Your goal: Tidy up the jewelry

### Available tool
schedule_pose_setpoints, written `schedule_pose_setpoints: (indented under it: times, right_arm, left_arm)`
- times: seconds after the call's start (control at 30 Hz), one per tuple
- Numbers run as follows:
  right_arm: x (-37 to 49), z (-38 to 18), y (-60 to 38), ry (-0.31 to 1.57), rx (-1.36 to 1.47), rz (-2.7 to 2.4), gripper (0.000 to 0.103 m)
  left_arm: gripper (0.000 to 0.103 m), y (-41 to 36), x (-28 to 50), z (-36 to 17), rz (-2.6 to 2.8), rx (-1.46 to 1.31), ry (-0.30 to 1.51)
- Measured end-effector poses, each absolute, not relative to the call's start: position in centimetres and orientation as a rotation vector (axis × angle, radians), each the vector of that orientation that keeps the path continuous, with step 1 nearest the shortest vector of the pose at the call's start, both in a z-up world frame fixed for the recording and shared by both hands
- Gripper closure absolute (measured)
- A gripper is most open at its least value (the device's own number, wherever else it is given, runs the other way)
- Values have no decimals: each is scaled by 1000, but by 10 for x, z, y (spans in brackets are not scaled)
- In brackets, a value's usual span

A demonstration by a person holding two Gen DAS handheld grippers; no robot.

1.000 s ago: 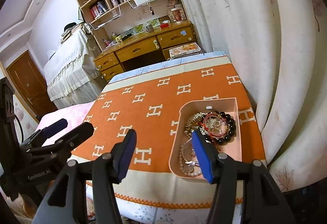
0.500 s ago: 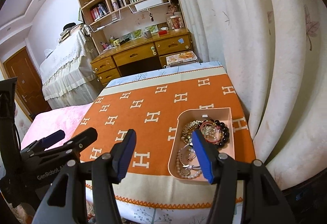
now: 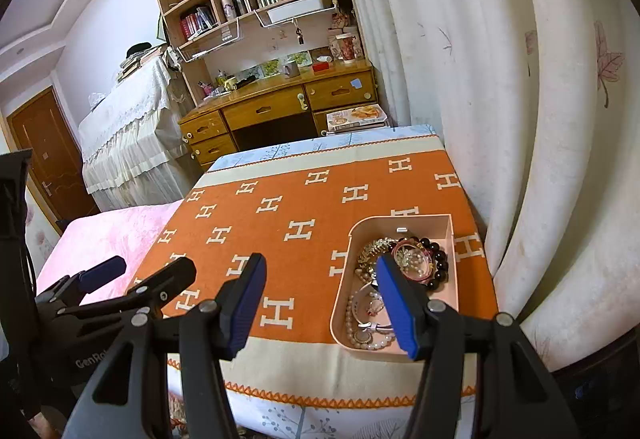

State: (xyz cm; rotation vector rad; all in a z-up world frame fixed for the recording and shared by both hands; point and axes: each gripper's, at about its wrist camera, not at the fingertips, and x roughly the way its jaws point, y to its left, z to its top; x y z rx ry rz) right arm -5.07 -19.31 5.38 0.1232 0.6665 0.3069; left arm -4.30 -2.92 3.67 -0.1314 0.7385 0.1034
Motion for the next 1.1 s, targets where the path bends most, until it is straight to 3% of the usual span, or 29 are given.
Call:
schedule_pose_setpoints:
  times: [1.1]
  right_arm:
    - [-56,52,-189,667,120,320,45]
  left_arm:
    - [1,-30,-48,35,130,-110,760]
